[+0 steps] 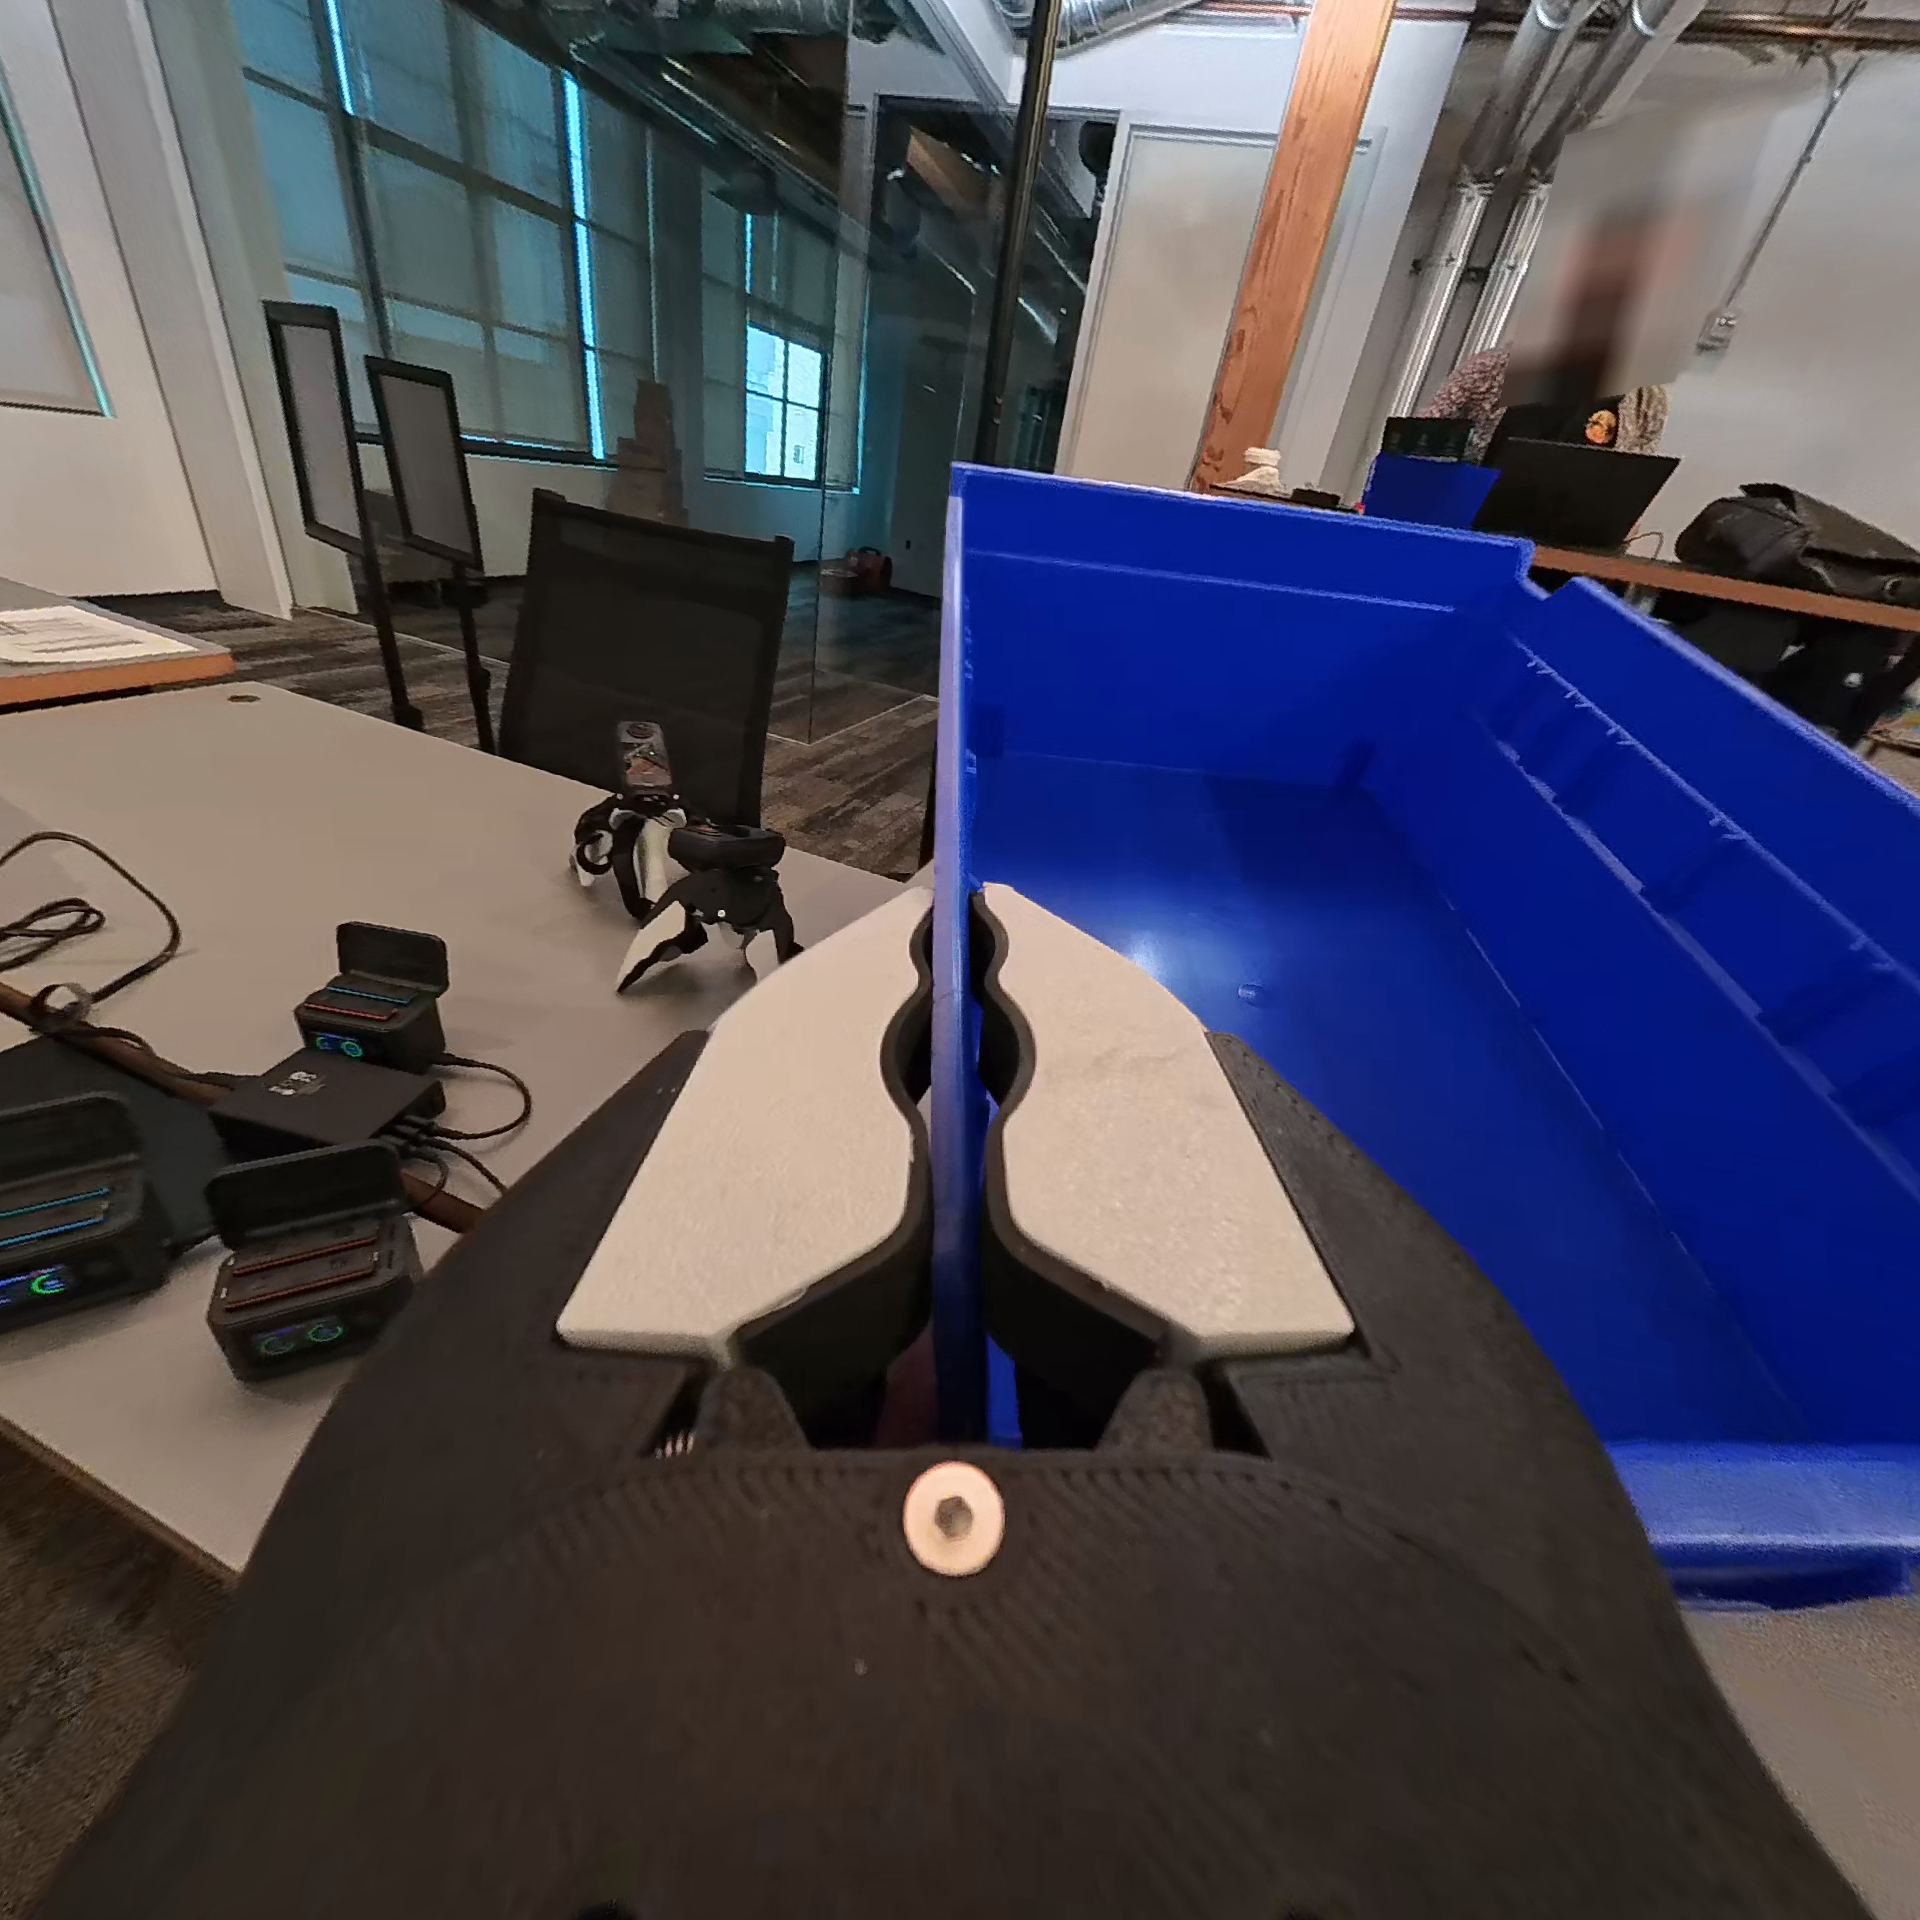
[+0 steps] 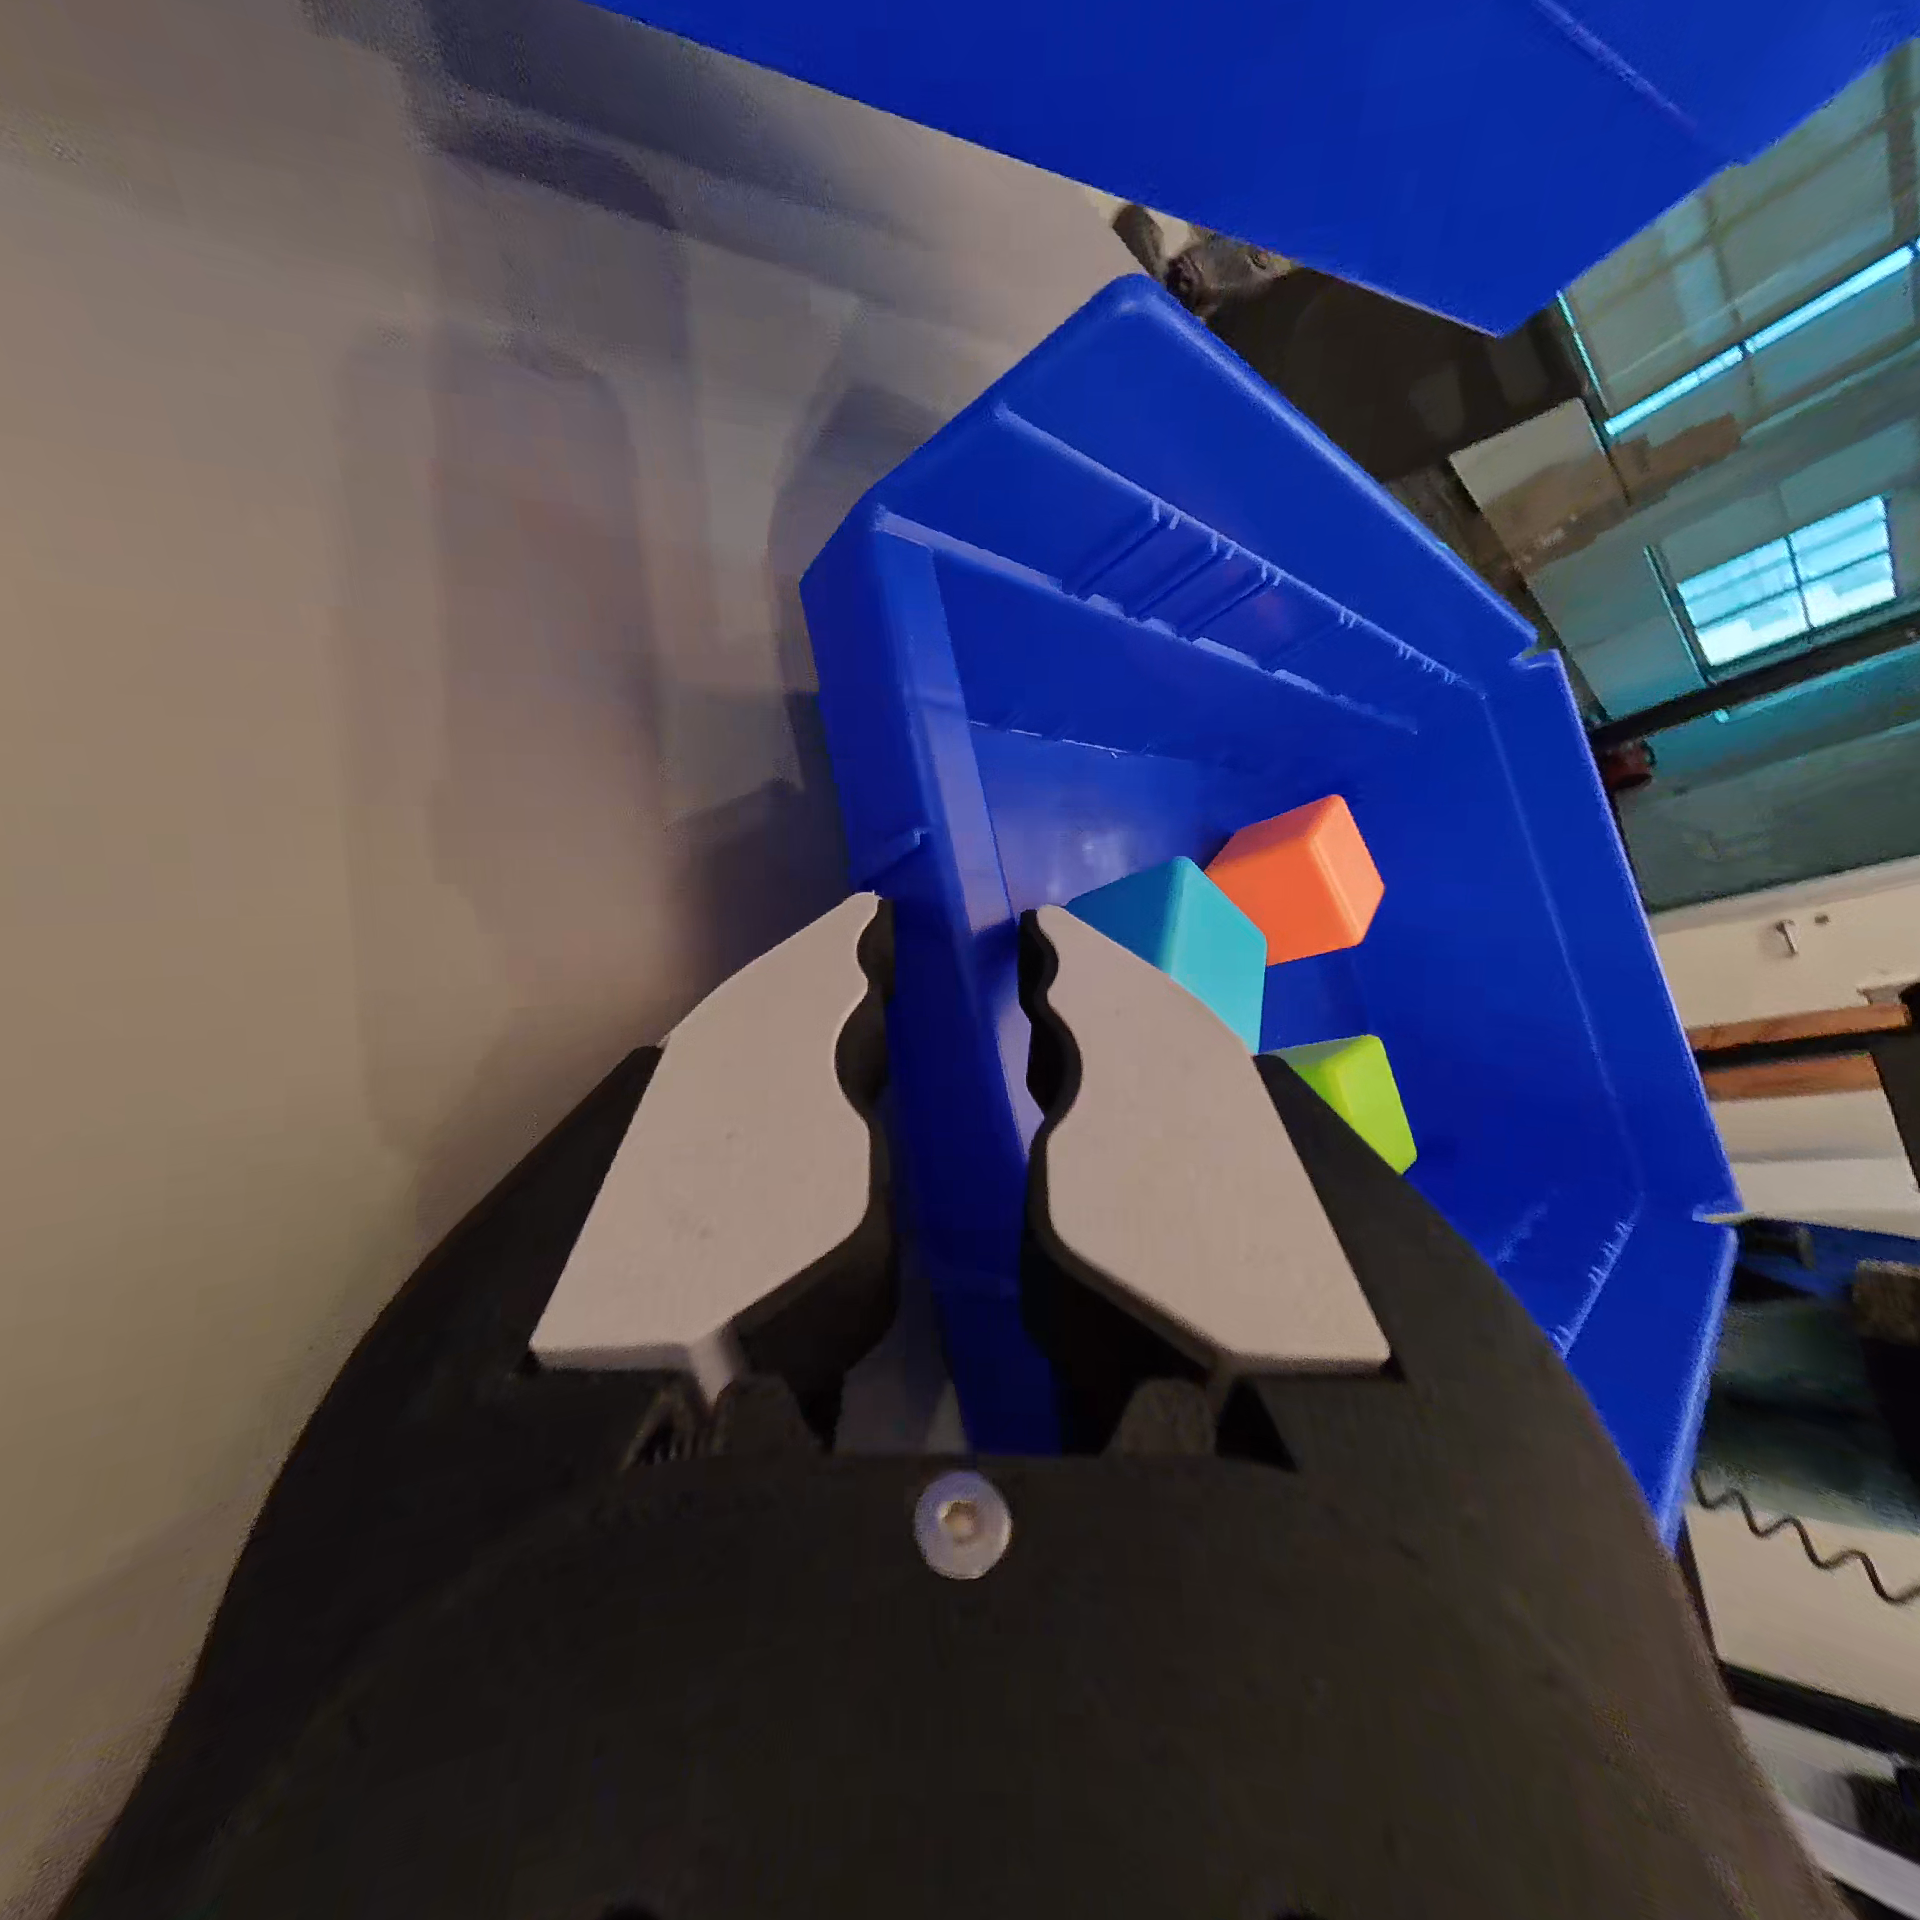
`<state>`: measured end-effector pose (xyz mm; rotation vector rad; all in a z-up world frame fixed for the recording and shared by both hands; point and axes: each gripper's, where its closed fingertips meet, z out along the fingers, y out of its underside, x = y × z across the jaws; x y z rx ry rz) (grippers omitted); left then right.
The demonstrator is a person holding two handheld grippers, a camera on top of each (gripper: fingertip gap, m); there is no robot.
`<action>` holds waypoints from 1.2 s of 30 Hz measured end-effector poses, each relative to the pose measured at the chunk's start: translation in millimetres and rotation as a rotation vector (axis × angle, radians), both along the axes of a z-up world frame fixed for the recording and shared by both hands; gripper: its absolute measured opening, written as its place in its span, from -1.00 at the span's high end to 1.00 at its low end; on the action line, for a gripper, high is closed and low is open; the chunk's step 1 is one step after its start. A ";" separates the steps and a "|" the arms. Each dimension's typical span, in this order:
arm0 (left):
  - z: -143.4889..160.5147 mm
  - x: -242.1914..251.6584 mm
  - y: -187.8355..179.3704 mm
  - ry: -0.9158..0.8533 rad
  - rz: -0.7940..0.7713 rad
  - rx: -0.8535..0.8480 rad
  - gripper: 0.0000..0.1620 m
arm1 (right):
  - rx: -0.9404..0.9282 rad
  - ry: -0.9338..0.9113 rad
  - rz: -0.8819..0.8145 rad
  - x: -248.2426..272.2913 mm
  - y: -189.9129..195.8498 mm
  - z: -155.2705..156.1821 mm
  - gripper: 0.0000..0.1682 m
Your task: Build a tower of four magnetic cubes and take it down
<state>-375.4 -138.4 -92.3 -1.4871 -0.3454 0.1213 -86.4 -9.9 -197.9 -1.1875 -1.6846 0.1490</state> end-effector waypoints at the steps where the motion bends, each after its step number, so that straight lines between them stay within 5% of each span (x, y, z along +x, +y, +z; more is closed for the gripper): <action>1: 0.6 -0.8 -0.5 0.003 0.007 0.001 0.97 | 0.004 0.001 -0.025 -7.8 9.4 0.0 0.72; 23: 24.5 -2.7 -0.2 0.037 0.011 0.053 0.97 | 0.014 0.003 -0.325 -103.5 144.4 0.1 0.72; 27: 28.3 2.2 -2.0 0.033 -0.009 0.063 0.97 | 0.080 0.033 -0.306 -102.1 143.7 7.2 0.75; 29: 31.3 6.7 -2.1 0.026 -0.027 0.075 0.97 | 0.189 0.112 -0.290 -99.0 135.6 31.4 0.96; 36: 48.1 32.1 -0.5 0.018 -0.120 0.117 0.97 | -0.065 0.276 -0.188 -36.9 86.0 65.8 0.98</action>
